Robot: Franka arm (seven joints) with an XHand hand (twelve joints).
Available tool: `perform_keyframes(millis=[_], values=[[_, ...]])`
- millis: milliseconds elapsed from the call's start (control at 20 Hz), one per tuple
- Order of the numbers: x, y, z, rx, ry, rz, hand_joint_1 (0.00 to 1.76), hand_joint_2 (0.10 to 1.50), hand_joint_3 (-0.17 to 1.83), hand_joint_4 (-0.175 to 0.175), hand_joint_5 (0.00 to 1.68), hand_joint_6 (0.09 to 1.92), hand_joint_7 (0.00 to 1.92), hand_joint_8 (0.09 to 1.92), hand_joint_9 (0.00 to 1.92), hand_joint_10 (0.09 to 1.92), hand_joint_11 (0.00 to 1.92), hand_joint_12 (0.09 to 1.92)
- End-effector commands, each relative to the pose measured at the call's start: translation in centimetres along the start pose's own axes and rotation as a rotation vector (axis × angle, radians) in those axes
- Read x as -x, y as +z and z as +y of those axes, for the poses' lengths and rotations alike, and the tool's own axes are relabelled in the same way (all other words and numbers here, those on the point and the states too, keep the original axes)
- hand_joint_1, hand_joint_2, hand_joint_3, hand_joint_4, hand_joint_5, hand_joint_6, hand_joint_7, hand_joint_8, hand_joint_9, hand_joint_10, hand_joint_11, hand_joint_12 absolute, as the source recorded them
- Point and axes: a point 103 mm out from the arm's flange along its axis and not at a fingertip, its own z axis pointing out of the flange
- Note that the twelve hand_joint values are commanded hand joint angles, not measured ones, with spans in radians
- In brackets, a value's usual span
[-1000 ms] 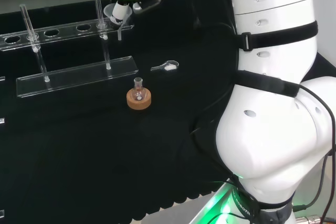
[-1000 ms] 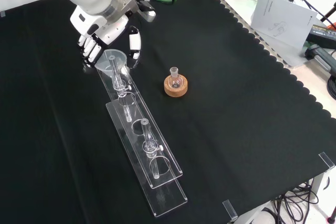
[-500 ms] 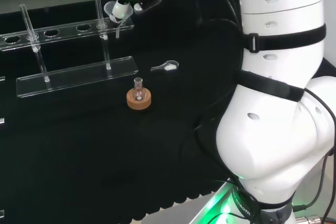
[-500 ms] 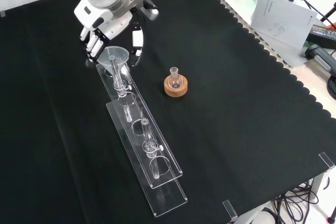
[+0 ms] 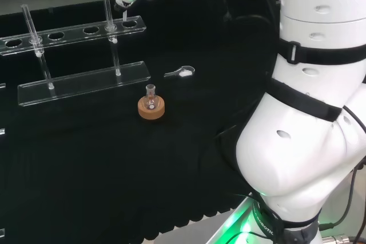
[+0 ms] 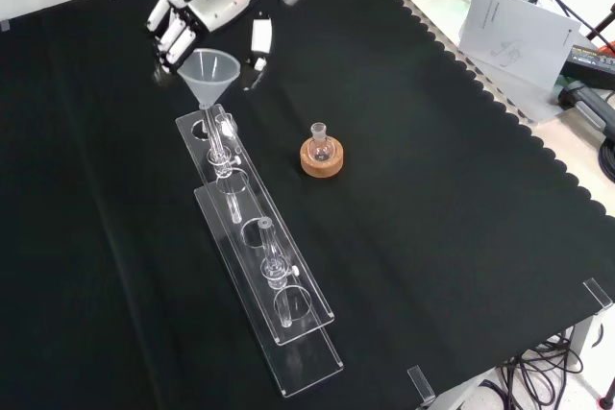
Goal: Pick up the funnel from the transparent funnel stand.
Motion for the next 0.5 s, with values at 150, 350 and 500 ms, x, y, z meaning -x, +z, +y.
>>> perform_keyframes(millis=[150, 350, 500], values=[[-0.4, -4.2, -6.6, -0.008, 0.061, -0.045, 0.69, 0.82, 0.48, -0.057, 0.55, 0.09, 0.71, 0.83, 1.05, 0.71, 0.52, 1.28], [-1.3, -5.0, -9.6, -0.013, 0.083, -0.064, 0.69, 0.82, 0.48, -0.055, 0.54, 0.09, 0.70, 0.83, 1.05, 0.72, 0.53, 1.28], [-2.0, -4.9, -11.6, -0.026, 0.101, -0.067, 0.69, 0.82, 0.49, -0.055, 0.54, 0.09, 0.69, 0.83, 1.05, 0.72, 0.53, 1.28]])
